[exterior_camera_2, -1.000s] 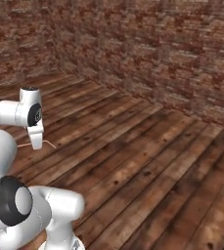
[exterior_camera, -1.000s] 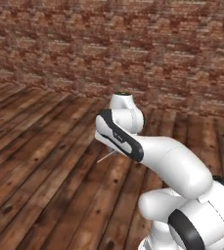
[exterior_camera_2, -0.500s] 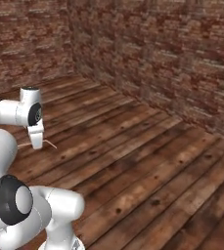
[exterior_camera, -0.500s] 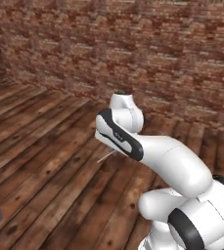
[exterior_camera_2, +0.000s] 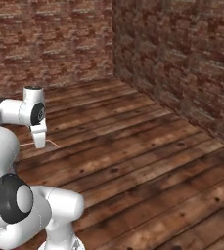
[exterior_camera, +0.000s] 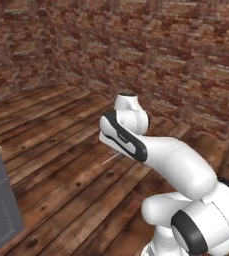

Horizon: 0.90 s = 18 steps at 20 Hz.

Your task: Take a straw from the drawer in front and place it inside the glass cup on the dining counter.

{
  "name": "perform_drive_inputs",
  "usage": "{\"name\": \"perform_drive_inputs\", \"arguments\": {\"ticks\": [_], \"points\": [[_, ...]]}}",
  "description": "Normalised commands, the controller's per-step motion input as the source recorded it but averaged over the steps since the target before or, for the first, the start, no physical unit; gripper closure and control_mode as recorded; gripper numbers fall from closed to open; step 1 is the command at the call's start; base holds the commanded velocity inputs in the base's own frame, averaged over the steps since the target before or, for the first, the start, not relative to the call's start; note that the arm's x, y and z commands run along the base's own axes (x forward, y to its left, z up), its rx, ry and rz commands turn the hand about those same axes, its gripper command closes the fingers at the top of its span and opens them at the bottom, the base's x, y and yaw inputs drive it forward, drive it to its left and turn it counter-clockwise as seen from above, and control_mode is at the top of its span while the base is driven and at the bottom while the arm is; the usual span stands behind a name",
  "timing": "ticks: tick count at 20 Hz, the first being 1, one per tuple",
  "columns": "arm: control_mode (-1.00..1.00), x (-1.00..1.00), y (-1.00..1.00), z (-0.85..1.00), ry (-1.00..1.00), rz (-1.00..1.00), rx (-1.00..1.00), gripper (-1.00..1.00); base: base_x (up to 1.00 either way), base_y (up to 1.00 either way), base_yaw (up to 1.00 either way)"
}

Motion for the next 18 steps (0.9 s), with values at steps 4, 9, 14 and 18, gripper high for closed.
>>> {"name": "perform_drive_inputs", "arguments": {"ticks": [4, 9, 14, 18], "points": [[1.0, 0.0, 0.0, 0.0, 0.0, 0.0, 0.0, 1.0, 0.94, -0.06, 0.44], [1.0, 0.0, 0.0, 0.0, 0.0, 0.0, 0.0, 1.0, 0.93, -0.18, 0.44], [1.0, 0.0, 0.0, 0.0, 0.0, 0.0, 0.0, 1.0, 0.94, -0.23, 0.44], [1.0, 0.0, 0.0, 0.0, 0.0, 0.0, 0.0, 1.0, 0.88, -0.33, 0.46]]}}
